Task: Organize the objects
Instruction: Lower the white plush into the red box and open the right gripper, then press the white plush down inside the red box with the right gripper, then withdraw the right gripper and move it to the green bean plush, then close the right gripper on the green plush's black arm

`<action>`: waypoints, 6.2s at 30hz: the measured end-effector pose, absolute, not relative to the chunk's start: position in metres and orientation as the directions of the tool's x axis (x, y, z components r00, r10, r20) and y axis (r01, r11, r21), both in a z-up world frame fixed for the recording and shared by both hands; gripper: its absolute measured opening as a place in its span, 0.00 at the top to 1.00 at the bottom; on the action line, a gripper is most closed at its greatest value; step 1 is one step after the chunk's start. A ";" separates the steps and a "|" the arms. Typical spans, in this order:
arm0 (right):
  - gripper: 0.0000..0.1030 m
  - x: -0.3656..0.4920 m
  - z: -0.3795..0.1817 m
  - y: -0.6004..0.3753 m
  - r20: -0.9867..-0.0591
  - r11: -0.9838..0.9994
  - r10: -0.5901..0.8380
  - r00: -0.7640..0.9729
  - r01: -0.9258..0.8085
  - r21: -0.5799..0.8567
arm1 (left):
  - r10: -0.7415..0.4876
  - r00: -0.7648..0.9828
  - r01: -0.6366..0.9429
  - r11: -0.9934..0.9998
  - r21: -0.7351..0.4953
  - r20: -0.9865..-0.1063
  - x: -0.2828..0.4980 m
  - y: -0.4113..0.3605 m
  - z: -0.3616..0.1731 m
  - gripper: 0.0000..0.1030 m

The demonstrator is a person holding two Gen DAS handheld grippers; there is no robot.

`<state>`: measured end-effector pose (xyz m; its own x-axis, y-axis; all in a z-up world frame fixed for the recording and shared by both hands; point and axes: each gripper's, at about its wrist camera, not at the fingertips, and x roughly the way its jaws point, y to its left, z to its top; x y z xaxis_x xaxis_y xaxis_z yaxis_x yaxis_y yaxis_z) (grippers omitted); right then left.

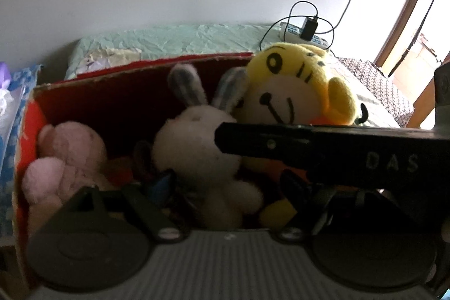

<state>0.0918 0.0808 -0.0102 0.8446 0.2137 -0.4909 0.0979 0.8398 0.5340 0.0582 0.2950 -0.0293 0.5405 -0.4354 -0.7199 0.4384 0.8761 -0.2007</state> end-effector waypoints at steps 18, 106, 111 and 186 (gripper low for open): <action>0.88 0.090 -0.024 0.067 -0.498 0.793 0.179 0.848 0.175 0.583 | -0.369 0.536 0.417 0.898 -0.142 -0.759 0.067 0.283 -0.031 0.15; 0.77 -0.026 -0.007 0.039 -0.262 0.733 0.240 0.935 0.003 0.681 | -0.149 0.701 0.289 0.953 0.087 -0.697 -0.007 0.257 0.025 0.09; 0.77 -0.048 -0.006 0.017 -0.252 0.729 0.204 0.946 0.026 0.684 | -0.201 0.709 0.338 0.938 0.076 -0.676 -0.020 0.228 0.034 0.09; 0.79 -0.032 -0.134 -0.195 -0.415 0.363 0.219 0.883 0.321 0.875 | -0.365 0.455 0.405 0.897 -0.177 -0.812 0.100 0.023 -0.058 0.67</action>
<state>-0.0316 -0.1948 -0.1340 0.8829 0.2194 -0.4152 0.3209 0.3635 0.8746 0.1000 0.0225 -0.0577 0.4549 -0.3652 -0.8122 0.4047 0.8972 -0.1768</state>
